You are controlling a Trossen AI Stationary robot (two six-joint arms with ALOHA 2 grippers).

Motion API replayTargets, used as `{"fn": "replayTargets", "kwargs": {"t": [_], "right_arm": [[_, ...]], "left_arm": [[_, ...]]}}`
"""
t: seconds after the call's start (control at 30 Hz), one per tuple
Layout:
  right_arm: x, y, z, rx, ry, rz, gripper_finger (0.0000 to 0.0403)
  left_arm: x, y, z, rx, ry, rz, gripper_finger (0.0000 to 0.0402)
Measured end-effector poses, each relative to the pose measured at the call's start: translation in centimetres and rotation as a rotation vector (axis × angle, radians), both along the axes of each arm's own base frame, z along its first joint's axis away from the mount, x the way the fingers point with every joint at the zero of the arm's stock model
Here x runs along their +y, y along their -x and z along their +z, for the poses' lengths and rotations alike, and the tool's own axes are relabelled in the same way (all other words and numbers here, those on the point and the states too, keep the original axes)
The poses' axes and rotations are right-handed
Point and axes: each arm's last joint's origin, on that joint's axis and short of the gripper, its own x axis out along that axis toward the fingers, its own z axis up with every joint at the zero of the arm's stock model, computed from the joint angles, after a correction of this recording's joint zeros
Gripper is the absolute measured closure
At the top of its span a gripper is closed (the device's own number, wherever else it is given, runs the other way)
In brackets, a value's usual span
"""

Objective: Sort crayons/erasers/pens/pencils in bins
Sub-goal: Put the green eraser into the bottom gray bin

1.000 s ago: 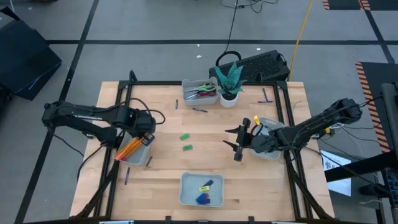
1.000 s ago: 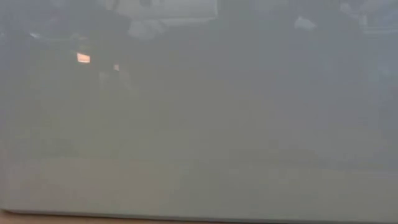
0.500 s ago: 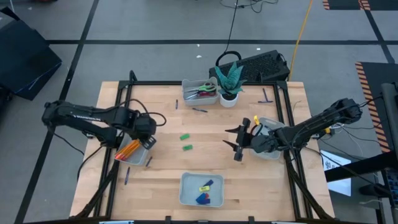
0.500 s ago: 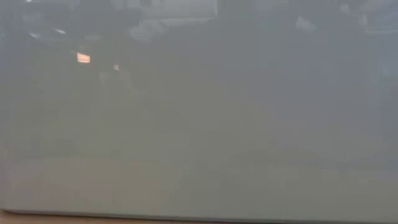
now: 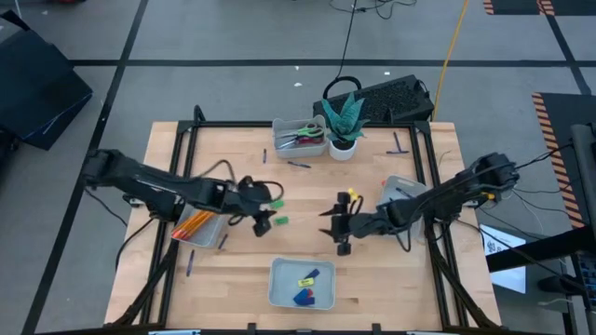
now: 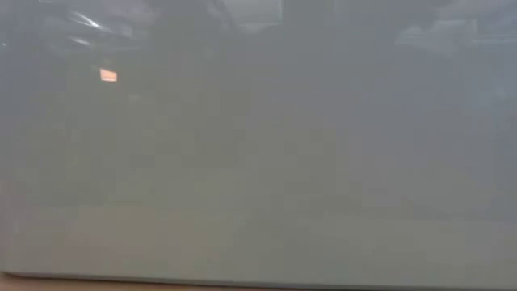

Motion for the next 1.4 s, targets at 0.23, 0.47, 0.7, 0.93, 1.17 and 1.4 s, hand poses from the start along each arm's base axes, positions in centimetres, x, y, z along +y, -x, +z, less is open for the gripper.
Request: {"fn": "replayTargets", "kwargs": {"t": [0.23,0.47,0.7,0.93,1.17,1.4], "right_arm": [[0.2,-0.3,0.3,-0.005,-0.034,0.04,0.0177],[0.2,-0.4,0.3,-0.015,-0.064,0.022,0.0172],[0.2,-0.4,0.3,-0.018,-0.071,0.016,0.0171],[0.2,-0.3,0.2,-0.002,-0.074,0.015,0.0171],[0.1,-0.2,0.0,0.015,-0.07,0.015,0.0171],[0.1,0.1,0.2,0.033,-0.051,0.025,0.0172]], "left_arm": [[-0.4,-2.7,-5.3,0.13,-0.078,-0.059,0.0133],[0.9,-3.1,-7.0,0.196,-0.12,0.008,0.0154],[2.6,-4.2,-7.9,0.171,-0.15,-0.015,0.0177],[4.0,-4.4,-10.3,0.245,-0.14,0.011,0.0191],[5.0,-3.8,-11.4,0.267,-0.006,0.014,0.0263],[5.1,-2.9,-12.3,0.261,0.02,0.033,0.0352]]}}
